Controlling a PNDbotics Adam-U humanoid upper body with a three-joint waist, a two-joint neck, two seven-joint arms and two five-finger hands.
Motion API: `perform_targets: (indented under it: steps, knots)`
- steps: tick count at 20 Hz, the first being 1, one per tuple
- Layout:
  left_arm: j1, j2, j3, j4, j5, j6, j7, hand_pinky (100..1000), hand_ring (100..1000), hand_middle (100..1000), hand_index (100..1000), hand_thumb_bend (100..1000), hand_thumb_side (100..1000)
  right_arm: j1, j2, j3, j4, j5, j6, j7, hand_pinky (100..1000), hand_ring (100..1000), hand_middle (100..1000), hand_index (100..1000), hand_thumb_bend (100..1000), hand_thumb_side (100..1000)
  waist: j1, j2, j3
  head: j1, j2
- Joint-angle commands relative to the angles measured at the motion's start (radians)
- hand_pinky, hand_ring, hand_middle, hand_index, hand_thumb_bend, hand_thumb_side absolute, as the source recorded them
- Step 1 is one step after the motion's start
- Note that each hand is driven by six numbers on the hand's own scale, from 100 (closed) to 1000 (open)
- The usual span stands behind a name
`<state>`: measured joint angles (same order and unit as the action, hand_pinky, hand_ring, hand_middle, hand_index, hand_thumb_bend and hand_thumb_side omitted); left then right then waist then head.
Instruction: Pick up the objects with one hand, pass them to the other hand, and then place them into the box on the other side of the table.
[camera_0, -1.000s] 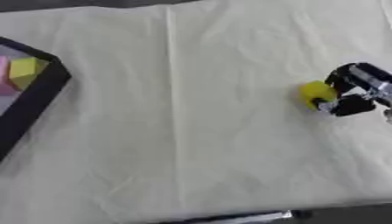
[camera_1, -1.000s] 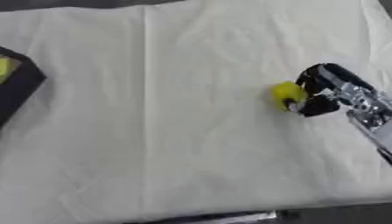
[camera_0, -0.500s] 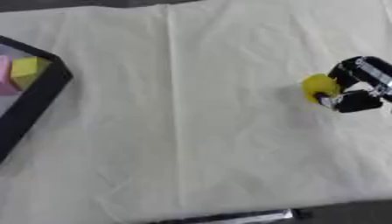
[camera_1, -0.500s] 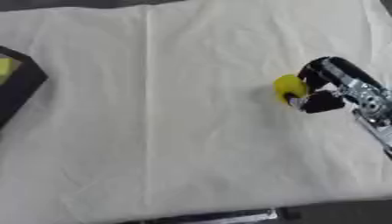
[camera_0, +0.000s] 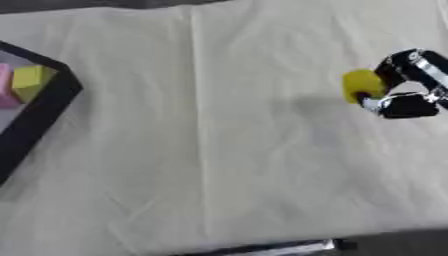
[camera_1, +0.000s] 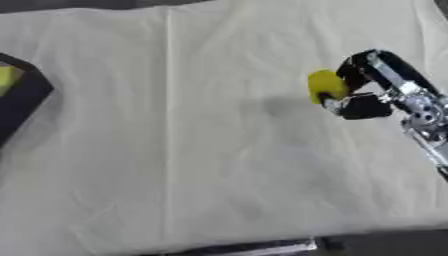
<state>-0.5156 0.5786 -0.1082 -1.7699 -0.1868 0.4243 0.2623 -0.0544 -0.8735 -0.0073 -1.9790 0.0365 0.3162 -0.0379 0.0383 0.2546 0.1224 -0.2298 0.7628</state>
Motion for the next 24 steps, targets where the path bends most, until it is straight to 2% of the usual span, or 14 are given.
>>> perform_targets:
  steps: [1, 5, 11, 19, 24]
  knots:
    - [-0.010, 0.024, 0.008, -0.021, -0.004, -0.002, -0.003, 804, 660, 590, 750, 100, 542, -0.032, -0.003, 0.001, -0.021, -0.037, -0.028, -0.048, 600, 446, 353, 487, 305, 100, 0.010, -0.006, 0.001, 0.004, -0.016]
    - [-0.013, 0.024, 0.008, -0.024, -0.003, -0.002, -0.004, 804, 661, 590, 750, 100, 540, -0.069, 0.020, 0.019, -0.021, -0.047, -0.042, -0.074, 598, 441, 353, 487, 302, 100, 0.010, -0.008, 0.002, 0.004, -0.019]
    - [-0.035, 0.027, -0.001, -0.047, 0.000, -0.009, -0.013, 802, 659, 588, 747, 100, 530, -0.127, 0.039, 0.053, -0.021, -0.041, -0.051, -0.066, 592, 440, 360, 494, 303, 100, 0.010, -0.014, 0.005, 0.006, -0.015]
    - [-0.057, 0.027, -0.021, -0.136, 0.006, -0.027, -0.058, 800, 661, 591, 745, 100, 541, -0.196, 0.081, 0.101, -0.021, -0.047, -0.054, -0.058, 582, 439, 359, 491, 299, 100, 0.013, -0.017, 0.010, 0.005, -0.008]
    - [-0.096, 0.027, -0.038, -0.211, 0.015, -0.037, -0.086, 796, 660, 591, 743, 100, 494, -0.232, 0.111, 0.127, -0.021, -0.029, -0.037, -0.055, 580, 441, 361, 491, 307, 100, 0.015, -0.021, 0.016, 0.006, -0.003]
